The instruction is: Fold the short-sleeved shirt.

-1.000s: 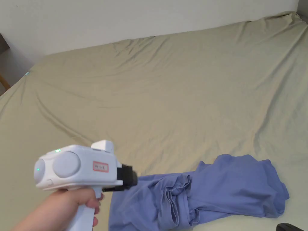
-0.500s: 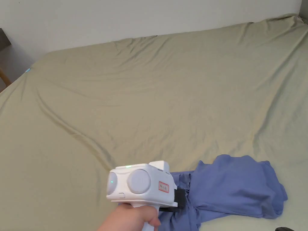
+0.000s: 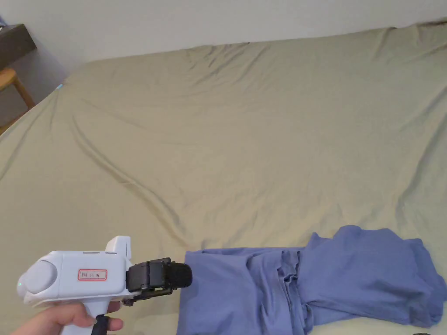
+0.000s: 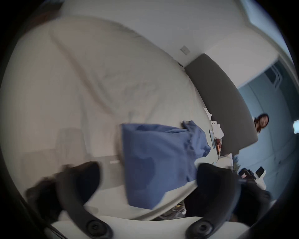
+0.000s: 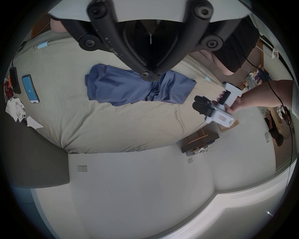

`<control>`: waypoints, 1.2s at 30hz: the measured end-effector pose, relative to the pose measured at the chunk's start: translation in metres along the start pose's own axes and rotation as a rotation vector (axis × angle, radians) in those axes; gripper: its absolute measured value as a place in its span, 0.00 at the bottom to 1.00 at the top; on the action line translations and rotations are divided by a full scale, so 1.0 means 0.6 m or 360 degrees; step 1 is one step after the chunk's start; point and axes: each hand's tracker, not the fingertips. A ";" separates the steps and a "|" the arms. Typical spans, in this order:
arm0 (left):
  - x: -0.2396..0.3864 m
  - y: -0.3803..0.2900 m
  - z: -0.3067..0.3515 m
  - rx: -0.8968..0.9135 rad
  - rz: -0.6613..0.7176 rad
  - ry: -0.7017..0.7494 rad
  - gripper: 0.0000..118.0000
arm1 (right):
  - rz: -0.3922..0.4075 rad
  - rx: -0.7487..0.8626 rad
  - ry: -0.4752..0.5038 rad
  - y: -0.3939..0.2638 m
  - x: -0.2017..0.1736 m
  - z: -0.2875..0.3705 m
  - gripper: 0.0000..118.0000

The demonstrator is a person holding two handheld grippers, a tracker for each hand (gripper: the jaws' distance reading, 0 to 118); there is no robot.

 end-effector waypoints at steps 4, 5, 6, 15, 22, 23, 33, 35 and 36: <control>-0.030 -0.022 -0.044 0.0048 0.0174 -0.0230 1.00 | 0.0026 -0.0004 0.0005 0.007 -0.007 -0.002 0.01; -0.024 -0.024 -0.042 0.0156 0.0119 -0.0346 0.99 | 0.0028 -0.0007 -0.0007 0.008 -0.007 -0.004 0.01; -0.050 -0.009 -0.049 0.0206 0.0120 -0.0421 0.93 | 0.0030 -0.0006 -0.0026 0.008 -0.008 -0.007 0.01; -0.021 -0.010 -0.104 0.0045 0.0148 -0.0317 0.11 | 0.0047 -0.0021 -0.0012 0.028 -0.028 -0.020 0.01; -0.022 0.018 0.011 0.0098 0.0163 -0.0236 0.07 | 0.0065 -0.0019 0.0004 0.037 -0.036 -0.026 0.01; -0.019 0.021 0.032 0.0126 0.0101 -0.0110 0.07 | 0.0063 -0.0015 0.0014 0.037 -0.037 -0.026 0.01; 0.044 0.042 0.158 0.0133 0.0274 0.0278 0.07 | 0.0043 0.0014 0.0061 0.023 -0.029 -0.017 0.01; 0.100 0.049 0.154 0.0128 0.0267 0.0264 0.07 | 0.0042 0.0007 0.0058 0.020 -0.025 -0.017 0.01; 0.131 0.052 0.142 0.0135 0.0291 0.0232 0.07 | 0.0037 0.0005 0.0057 0.018 -0.022 -0.017 0.01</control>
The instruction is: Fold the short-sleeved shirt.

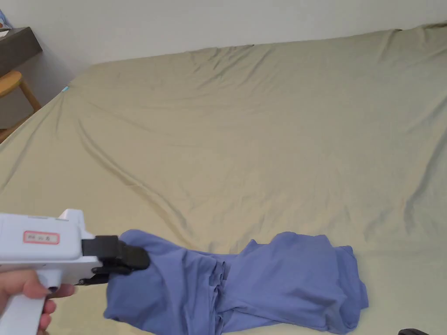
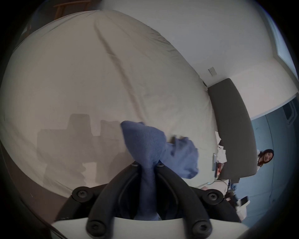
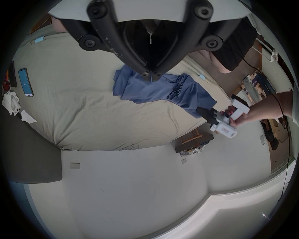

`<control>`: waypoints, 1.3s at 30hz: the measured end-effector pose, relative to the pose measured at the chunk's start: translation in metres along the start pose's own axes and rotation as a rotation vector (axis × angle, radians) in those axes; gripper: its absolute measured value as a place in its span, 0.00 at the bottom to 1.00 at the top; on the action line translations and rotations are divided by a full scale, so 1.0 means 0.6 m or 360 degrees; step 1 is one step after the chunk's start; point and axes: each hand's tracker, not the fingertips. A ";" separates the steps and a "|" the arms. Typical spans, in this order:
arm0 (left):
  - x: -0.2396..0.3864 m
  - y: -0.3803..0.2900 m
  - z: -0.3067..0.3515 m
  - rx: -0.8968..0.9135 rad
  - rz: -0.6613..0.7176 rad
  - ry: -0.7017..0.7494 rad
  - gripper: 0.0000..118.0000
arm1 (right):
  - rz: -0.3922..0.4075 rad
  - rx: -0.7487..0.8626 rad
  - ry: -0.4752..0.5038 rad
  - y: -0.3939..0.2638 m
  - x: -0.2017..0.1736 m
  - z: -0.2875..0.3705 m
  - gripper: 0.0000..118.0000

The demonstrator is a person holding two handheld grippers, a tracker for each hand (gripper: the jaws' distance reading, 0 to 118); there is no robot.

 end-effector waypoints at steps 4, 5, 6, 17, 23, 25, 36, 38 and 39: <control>0.117 -0.008 -0.064 -0.0039 -0.0020 -0.0072 0.07 | -0.0048 0.0025 0.0007 -0.007 0.011 0.006 0.01; 0.139 -0.011 -0.085 -0.0060 -0.0010 -0.0085 0.07 | -0.0054 0.0035 0.0008 -0.008 0.013 0.010 0.01; 0.159 -0.014 -0.109 -0.0085 -0.0013 -0.0106 0.07 | -0.0061 0.0042 0.0009 -0.008 0.016 0.014 0.01; 0.302 -0.082 -0.384 -0.0410 -0.0218 0.0041 0.57 | -0.0122 0.0068 -0.0110 -0.022 0.062 0.062 0.01; 0.353 -0.101 -0.240 -0.0192 -0.0564 -0.0229 0.72 | -0.0157 0.0087 -0.0140 -0.033 0.088 0.076 0.01; 0.332 -0.112 -0.202 0.0003 -0.0613 -0.0078 0.40 | -0.0178 0.0094 -0.0133 -0.039 0.094 0.075 0.01; 0.348 -0.244 -0.432 -0.0137 -0.0733 0.0374 0.00 | -0.0165 0.0080 -0.0126 -0.042 0.097 0.080 0.01; 0.355 -0.246 -0.452 -0.0160 -0.0713 0.0352 0.00 | -0.0162 0.0078 -0.0128 -0.043 0.095 0.083 0.01; 0.360 -0.244 -0.457 -0.0181 -0.0720 0.0339 0.00 | -0.0166 0.0072 -0.0124 -0.043 0.093 0.081 0.01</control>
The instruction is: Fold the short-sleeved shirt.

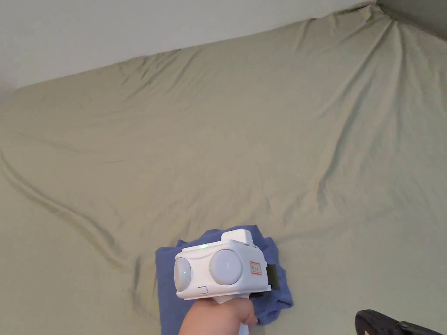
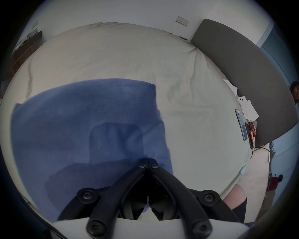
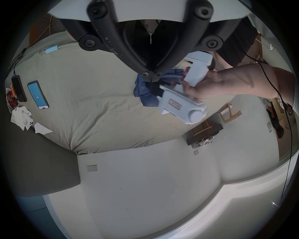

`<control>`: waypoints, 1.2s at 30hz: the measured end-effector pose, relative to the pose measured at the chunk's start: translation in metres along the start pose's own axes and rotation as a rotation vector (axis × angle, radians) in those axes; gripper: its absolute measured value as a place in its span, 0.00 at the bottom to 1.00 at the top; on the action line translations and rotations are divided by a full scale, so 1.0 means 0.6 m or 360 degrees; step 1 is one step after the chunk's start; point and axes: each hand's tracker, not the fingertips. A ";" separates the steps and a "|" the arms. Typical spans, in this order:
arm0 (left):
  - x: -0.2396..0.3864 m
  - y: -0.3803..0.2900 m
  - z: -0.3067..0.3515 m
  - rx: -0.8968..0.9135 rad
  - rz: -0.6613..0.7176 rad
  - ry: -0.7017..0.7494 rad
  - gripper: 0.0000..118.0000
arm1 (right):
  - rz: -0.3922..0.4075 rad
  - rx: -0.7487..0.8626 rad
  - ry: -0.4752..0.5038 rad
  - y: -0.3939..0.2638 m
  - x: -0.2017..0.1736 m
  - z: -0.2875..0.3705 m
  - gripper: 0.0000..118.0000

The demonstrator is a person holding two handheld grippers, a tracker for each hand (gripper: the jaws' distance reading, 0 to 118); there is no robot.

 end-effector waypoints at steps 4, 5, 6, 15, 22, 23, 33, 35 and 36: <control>-0.019 0.008 0.048 0.0041 -0.0006 -0.0153 0.00 | -0.0013 -0.0048 0.0043 0.006 -0.012 -0.030 0.01; -0.030 0.003 0.073 0.0097 -0.0016 -0.0222 0.00 | -0.0013 -0.0066 0.0066 0.011 -0.015 -0.043 0.01; -0.044 -0.006 0.105 0.0167 -0.0030 -0.0271 0.00 | -0.0005 -0.0077 0.0089 0.017 -0.017 -0.060 0.01; -0.265 -0.142 0.270 0.0514 0.0035 -0.0275 0.00 | 0.0066 -0.0367 0.0192 0.070 -0.021 -0.411 0.01; -0.400 -0.143 0.237 0.0465 0.0300 -0.0471 0.11 | 0.0090 -0.0586 0.0005 0.021 0.043 -0.491 0.01; -0.407 -0.130 0.228 0.0427 0.0316 -0.0532 0.31 | 0.0092 -0.0577 0.0007 0.020 0.045 -0.487 0.01; -0.468 -0.010 0.072 0.0177 0.0396 -0.1022 0.99 | 0.0098 -0.0545 -0.0024 0.009 0.043 -0.477 0.01; -0.454 0.003 0.037 0.0098 0.0415 -0.1057 0.97 | 0.0090 -0.0544 -0.0019 0.009 0.044 -0.476 0.01; -0.438 0.004 0.027 0.0095 0.0401 -0.1085 0.93 | 0.0089 -0.0543 -0.0016 0.010 0.044 -0.476 0.01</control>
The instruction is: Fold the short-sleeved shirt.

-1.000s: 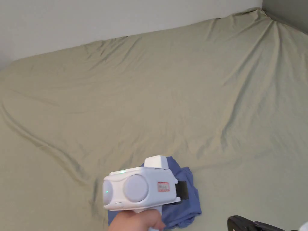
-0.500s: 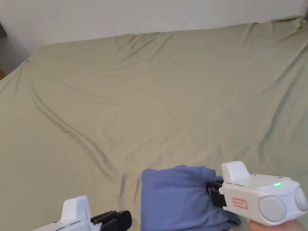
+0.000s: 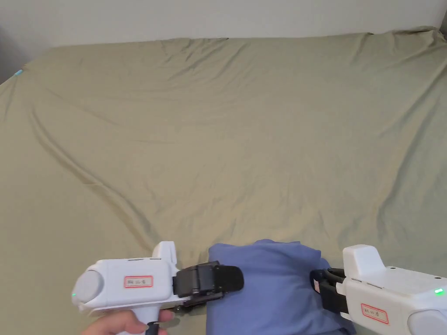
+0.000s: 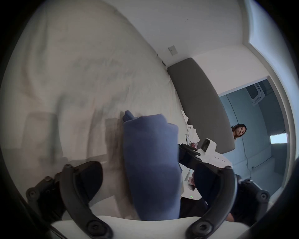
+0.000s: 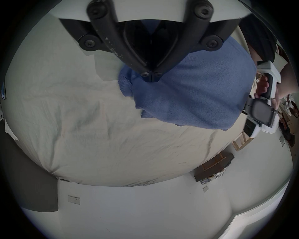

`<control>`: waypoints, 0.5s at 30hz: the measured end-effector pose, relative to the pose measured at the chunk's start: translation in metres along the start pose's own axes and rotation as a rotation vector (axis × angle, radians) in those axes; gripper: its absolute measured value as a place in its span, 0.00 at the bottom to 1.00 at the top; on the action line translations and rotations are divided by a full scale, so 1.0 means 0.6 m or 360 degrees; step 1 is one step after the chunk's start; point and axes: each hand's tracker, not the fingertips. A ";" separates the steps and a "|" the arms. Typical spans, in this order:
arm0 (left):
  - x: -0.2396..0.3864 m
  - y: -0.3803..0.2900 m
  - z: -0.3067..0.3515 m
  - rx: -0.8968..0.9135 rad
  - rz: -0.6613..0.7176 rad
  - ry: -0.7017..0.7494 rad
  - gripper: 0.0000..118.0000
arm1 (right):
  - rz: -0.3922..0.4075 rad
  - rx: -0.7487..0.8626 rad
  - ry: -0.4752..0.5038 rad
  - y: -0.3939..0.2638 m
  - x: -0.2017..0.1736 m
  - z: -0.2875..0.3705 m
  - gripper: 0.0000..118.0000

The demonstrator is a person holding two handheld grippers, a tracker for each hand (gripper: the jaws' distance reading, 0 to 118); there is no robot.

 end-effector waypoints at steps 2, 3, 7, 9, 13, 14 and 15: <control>0.013 0.007 -0.019 0.0009 -0.0055 -0.0156 0.79 | -0.0008 0.0001 0.0001 0.000 0.000 0.001 0.01; 0.014 0.009 -0.039 -0.0017 -0.0020 -0.0079 0.56 | -0.0014 0.0002 -0.0004 0.000 -0.001 0.003 0.01; 0.029 -0.001 -0.054 -0.0064 -0.0125 -0.0062 0.23 | -0.0025 0.0020 -0.0046 -0.004 -0.004 0.032 0.01; 0.040 0.002 -0.034 -0.0056 -0.0173 -0.0023 0.21 | -0.0081 0.0146 0.0004 -0.009 -0.003 0.066 0.01; 0.051 0.021 0.040 -0.0097 -0.0221 0.0163 0.20 | -0.0056 0.0231 0.0012 -0.015 -0.017 0.129 0.01; 0.052 0.026 0.064 -0.0109 -0.0241 0.0222 0.20 | -0.0040 0.0239 0.0011 -0.015 -0.021 0.139 0.01; 0.050 0.036 0.099 -0.0121 -0.0287 0.0297 0.20 | -0.0025 0.0246 0.0014 -0.016 -0.027 0.151 0.01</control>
